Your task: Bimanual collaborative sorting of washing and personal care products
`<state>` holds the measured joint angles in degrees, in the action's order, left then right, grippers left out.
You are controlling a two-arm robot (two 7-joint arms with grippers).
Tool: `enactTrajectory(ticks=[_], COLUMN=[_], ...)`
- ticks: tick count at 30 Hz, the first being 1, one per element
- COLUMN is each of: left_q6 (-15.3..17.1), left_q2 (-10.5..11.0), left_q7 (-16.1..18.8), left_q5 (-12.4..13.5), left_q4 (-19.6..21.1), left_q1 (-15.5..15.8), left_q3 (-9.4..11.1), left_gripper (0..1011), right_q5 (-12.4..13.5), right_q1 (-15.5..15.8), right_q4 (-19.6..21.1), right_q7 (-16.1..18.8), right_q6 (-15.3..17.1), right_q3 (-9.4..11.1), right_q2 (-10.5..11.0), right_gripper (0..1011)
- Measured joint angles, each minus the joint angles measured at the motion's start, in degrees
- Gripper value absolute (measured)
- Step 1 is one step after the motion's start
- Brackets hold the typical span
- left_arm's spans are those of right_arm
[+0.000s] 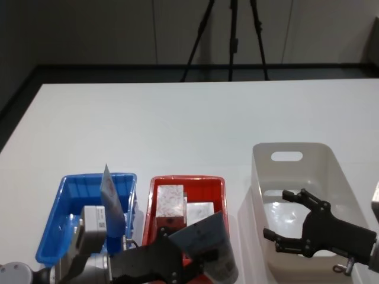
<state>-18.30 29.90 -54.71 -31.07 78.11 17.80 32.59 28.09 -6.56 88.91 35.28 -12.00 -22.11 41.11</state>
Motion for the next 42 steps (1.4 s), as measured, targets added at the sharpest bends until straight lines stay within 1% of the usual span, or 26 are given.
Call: enactTrajectory(ticks=[4,7,8,13,17,18,21,24,34,42], left_q6=[0.00,0.00,0.00,0.00,0.00,0.00,0.00,0.00,0.00,0.00], left_q2=[0.00,0.00,0.00,0.00,0.00,0.00,0.00,0.00,0.00,0.00], left_q7=[0.00,0.00,0.00,0.00,0.00,0.00,0.00,0.00,0.00,0.00], left_q5=[0.00,0.00,0.00,0.00,0.00,0.00,0.00,0.00,0.00,0.00], left_q4=[0.00,0.00,0.00,0.00,0.00,0.00,0.00,0.00,0.00,0.00], left_q1=[0.00,0.00,0.00,0.00,0.00,0.00,0.00,0.00,0.00,0.00], left_q3=[0.00,0.00,0.00,0.00,0.00,0.00,0.00,0.00,0.00,0.00], left_gripper=[262,262,262,262,262,262,262,262,262,262], right_q5=[0.89,1.38,1.57,1.74,1.70,1.60,1.44,1.22,1.12,1.34], right_q1=[-0.20,-0.47,-0.72,-1.84,-3.01,-3.53,-4.14,-5.33,-8.43,-10.52], right_q4=[-0.38,-0.67,-0.91,-1.86,-2.77,-3.19,-3.66,-4.58,-7.35,-9.13], right_q7=[3.32,5.13,6.22,8.80,10.48,11.11,11.83,12.90,15.47,17.92], right_q6=[0.00,0.00,-0.01,-0.19,-0.44,-0.49,-0.52,-0.73,-1.00,-1.31], right_q3=[0.08,0.09,0.09,-0.53,-1.50,-2.02,-2.63,-3.79,-6.70,-8.94], right_q2=[0.38,0.49,0.48,-0.06,-0.76,-1.05,-1.38,-1.98,-3.78,-4.48], right_gripper=[1001,1001,1001,1001,1001,1001,1001,1001,1001,1001])
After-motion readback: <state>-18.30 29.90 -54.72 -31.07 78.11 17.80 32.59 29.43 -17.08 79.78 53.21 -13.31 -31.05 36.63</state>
